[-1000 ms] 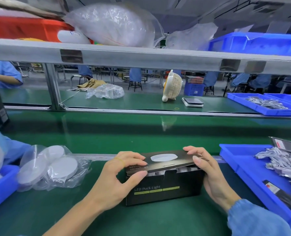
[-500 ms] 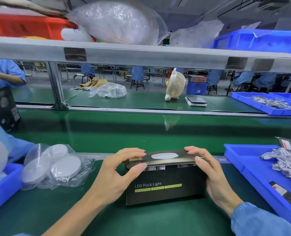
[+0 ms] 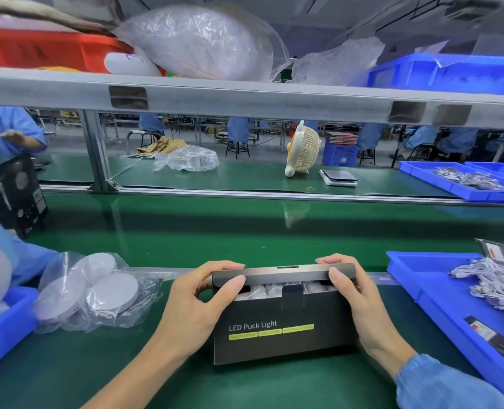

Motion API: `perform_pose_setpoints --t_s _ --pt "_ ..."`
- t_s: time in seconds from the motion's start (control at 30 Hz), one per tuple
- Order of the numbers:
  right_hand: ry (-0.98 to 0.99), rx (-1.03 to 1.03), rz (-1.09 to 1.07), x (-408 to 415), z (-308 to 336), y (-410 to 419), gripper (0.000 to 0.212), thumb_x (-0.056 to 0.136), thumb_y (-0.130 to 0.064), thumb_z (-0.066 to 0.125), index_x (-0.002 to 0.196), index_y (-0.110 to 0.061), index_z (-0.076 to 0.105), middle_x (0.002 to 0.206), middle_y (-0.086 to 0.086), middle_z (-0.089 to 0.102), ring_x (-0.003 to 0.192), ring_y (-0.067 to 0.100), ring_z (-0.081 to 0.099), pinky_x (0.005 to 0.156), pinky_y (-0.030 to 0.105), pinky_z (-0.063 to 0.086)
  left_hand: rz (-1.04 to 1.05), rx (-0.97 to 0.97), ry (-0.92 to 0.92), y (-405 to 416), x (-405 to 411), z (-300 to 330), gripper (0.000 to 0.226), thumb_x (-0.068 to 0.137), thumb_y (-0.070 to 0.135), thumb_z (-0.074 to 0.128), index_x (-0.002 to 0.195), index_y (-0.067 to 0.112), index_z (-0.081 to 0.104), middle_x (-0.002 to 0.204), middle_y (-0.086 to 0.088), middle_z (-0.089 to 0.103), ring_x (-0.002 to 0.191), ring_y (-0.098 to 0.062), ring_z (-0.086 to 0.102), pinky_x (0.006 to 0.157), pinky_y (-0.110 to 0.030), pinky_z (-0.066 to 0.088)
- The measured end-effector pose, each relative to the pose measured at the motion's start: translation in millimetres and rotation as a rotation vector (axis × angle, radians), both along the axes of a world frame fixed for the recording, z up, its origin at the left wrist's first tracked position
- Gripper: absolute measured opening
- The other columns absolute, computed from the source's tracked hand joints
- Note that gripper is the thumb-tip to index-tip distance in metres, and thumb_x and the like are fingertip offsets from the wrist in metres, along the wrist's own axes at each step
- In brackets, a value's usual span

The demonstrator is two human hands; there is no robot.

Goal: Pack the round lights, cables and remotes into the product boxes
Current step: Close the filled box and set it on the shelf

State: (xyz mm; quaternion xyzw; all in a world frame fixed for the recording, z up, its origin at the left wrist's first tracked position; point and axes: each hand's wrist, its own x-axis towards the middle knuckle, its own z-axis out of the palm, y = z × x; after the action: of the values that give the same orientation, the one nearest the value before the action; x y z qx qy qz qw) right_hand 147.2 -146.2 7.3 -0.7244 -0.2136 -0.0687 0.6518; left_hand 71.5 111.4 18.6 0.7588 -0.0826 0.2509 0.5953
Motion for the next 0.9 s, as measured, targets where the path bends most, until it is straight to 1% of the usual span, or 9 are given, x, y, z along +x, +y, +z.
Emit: perform_pose_setpoints --t_s 0.13,0.27,0.37,0.43,0.5,0.6,0.7,0.83,0.9 --pt "0.036 0.014 0.004 -1 9 2 0.049 0.073 -0.062 0.062 0.106 -0.026 0.065 0.106 -0.009 0.066 0.092 0.006 0.06 0.086 0.03 0.041 0.024 -0.053 0.046 -3 0 2 0.039 0.072 0.058 0.067 0.106 0.037 0.071 0.096 0.009 0.074 0.082 -0.009 0.068 0.069 -0.017 0.052" --pt "0.01 -0.049 -0.015 -6 11 0 0.04 0.072 -0.057 0.063 0.102 -0.031 0.062 0.118 -0.019 0.063 0.1 0.004 0.058 0.088 0.03 0.04 0.058 0.06 -0.076 -6 -4 0 0.023 0.08 0.043 0.064 0.1 0.033 0.073 0.109 0.011 0.072 0.11 -0.013 0.064 0.094 -0.029 0.048" --pt "-0.119 -0.067 -0.047 -14 0 9 0.011 0.081 -0.03 0.065 0.091 -0.029 0.061 0.125 -0.016 0.06 0.118 0.005 0.053 0.094 0.021 0.039 0.083 0.257 -0.278 -11 -5 -8 0.015 0.084 0.018 0.061 0.086 0.022 0.075 0.11 0.011 0.072 0.119 -0.016 0.061 0.105 -0.035 0.041" --pt "-0.272 -0.159 -0.09 -16 -8 14 0.018 0.084 -0.012 0.068 0.083 -0.029 0.062 0.126 -0.011 0.057 0.132 0.007 0.044 0.102 0.015 0.033 0.12 0.365 -0.334 -11 -5 -16 0.016 0.084 0.016 0.062 0.093 0.017 0.075 0.113 0.015 0.071 0.119 -0.011 0.06 0.111 -0.039 0.037" --pt "-0.381 -0.256 -0.125 -15 -12 12 0.026 0.084 -0.002 0.072 0.086 -0.026 0.064 0.129 -0.009 0.056 0.137 0.009 0.041 0.108 0.021 0.031 0.16 0.395 -0.328 -10 -6 -19 0.029 0.086 0.021 0.062 0.112 0.014 0.071 0.117 0.019 0.068 0.121 -0.005 0.057 0.113 -0.033 0.035" --pt "-0.494 -0.378 -0.17 -10 -11 5 0.033 0.085 -0.013 0.072 0.113 -0.028 0.063 0.132 -0.018 0.055 0.135 0.01 0.043 0.112 0.033 0.03 0.189 0.48 -0.334 -5 -4 -16 0.032 0.087 0.029 0.061 0.113 0.014 0.072 0.121 0.014 0.067 0.119 -0.001 0.057 0.107 -0.03 0.04" --pt "-0.49 -0.418 -0.111 -5 -7 1 0.027 0.086 -0.022 0.066 0.114 -0.023 0.067 0.128 -0.007 0.056 0.136 0.013 0.042 0.111 0.038 0.034 0.2 0.6 -0.329 3 0 -11 0.036 0.087 0.037 0.06 0.105 0.011 0.075 0.123 0.007 0.067 0.115 -0.002 0.059 0.104 -0.027 0.042" --pt "-0.478 -0.402 0.024 5 0 -4 0.026 0.09 -0.028 0.062 0.114 -0.023 0.068 0.121 -0.003 0.055 0.136 0.011 0.044 0.112 0.031 0.034 0.185 0.703 -0.309 7 0 -5 0.04 0.089 0.042 0.056 0.108 0.011 0.074 0.122 0.01 0.067 0.116 -0.003 0.056 0.101 -0.028 0.042" --pt "-0.546 -0.397 -0.046 12 0 -3 0.022 0.09 -0.023 0.061 0.11 -0.019 0.07 0.112 -0.001 0.059 0.128 0.012 0.053 0.111 0.04 0.036 0.156 0.717 -0.264 8 1 -2 0.042 0.09 0.045 0.055 0.112 0.015 0.073 0.127 0.013 0.063 0.121 -0.003 0.054 0.104 -0.028 0.039"
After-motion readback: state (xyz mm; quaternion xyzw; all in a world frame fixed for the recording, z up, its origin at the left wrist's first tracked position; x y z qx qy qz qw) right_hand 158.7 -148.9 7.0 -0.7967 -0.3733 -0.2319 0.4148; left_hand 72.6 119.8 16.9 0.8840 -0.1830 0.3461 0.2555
